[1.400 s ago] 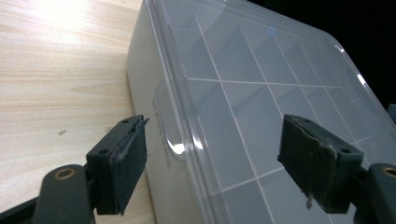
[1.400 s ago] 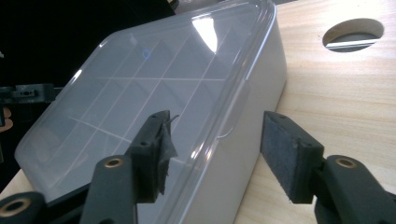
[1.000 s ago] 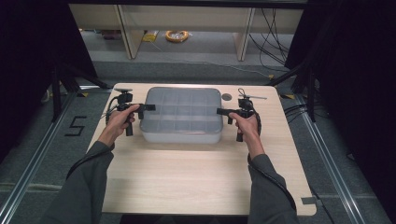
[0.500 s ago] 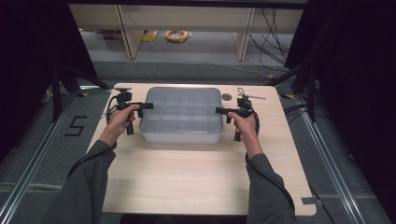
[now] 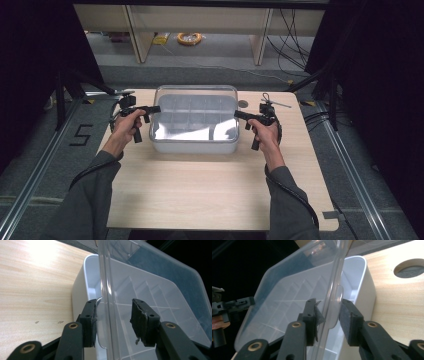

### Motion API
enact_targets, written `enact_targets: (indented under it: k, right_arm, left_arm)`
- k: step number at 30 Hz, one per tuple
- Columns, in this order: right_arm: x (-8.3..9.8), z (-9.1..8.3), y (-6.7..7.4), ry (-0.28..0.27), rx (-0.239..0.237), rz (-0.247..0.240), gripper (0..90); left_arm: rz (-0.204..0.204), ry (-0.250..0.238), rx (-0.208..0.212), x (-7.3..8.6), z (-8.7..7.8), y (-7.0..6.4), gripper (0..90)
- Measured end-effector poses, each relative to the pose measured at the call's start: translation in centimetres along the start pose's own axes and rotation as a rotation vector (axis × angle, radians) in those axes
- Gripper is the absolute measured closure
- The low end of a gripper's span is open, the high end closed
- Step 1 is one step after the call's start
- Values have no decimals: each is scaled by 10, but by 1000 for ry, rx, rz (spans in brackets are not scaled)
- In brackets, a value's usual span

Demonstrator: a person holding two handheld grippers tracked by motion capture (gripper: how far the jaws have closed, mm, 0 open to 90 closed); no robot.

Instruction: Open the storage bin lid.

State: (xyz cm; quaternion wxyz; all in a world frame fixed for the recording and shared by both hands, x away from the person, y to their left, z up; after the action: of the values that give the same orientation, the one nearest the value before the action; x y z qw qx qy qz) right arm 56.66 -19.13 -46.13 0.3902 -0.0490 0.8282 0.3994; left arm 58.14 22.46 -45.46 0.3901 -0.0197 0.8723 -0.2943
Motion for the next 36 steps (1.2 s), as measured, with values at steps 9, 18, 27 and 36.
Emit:
enact_targets:
  k: [9,18,27,36]
  right_arm:
    - [-5,-10,7,-68,-29,-57,738]
    - [-13,-26,24,-108,-60,-68,762]
    - [-16,-44,41,-128,-64,-91,762]
    - [-12,-59,56,-142,-71,-114,763]
  left_arm:
    - [42,-36,1,-9,-19,-13,580]
    - [87,-59,10,-15,-42,-30,582]
    - [106,-88,26,-14,-61,-44,583]
    - [131,-107,29,-4,-80,-51,580]
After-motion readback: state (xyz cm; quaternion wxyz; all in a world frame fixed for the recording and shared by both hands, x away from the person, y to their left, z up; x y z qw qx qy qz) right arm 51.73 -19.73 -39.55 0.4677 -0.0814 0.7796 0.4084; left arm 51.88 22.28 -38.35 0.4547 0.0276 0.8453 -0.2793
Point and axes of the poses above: each handheld gripper's, and its own axes: z roughly forward along the jaws, x roughly out of its underside, y roughly to its left, the point moved 3 cm from there along z, roughly forward along the jaws, and after that the axes turned 2 degrees about -x, right-handed, at the moved point
